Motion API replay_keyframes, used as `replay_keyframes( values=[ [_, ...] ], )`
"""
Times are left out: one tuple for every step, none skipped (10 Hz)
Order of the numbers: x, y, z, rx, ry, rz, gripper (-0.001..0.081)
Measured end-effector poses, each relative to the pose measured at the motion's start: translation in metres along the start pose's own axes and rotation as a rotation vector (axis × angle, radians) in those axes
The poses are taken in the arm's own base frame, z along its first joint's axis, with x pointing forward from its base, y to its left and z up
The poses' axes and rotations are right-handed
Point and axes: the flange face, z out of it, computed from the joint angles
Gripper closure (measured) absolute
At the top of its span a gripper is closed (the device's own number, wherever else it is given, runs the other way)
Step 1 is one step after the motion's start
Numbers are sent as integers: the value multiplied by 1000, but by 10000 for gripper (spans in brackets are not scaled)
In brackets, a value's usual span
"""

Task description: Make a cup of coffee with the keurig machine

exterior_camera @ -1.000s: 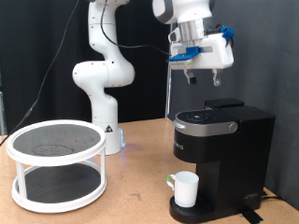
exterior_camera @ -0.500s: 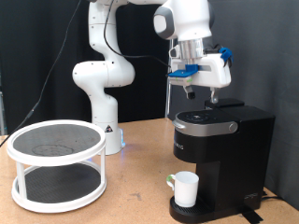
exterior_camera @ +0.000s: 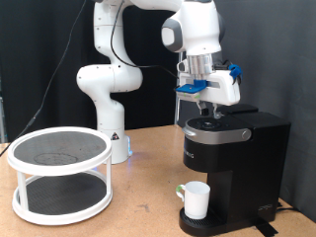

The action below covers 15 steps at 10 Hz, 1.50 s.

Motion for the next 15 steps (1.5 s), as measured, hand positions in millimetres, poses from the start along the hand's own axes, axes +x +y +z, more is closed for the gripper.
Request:
replay_keyframes(
  values=[
    [1, 0, 3, -4, 4, 1, 626],
    [2, -1, 6, -7, 5, 5, 742],
    [2, -2, 7, -8, 5, 9, 742],
    [3, -3, 8, -7, 2, 14, 793],
    [3, -4, 8, -7, 1, 19, 802],
    [4, -6, 8, -7, 1, 22, 802],
    [5, -6, 8, -8, 1, 25, 805],
    [6, -7, 8, -8, 0, 27, 805],
    [6, -8, 8, -9, 0, 32, 806],
    [8, -10, 8, -10, -2, 43, 806],
    [9, -12, 9, -15, -3, 60, 806],
    [10, -15, 9, -26, -4, 76, 806],
    [11, -19, 9, -40, -5, 89, 806],
    [12, -22, 9, -60, -6, 106, 806],
    [13, -26, 10, -77, -7, 121, 806]
  ],
)
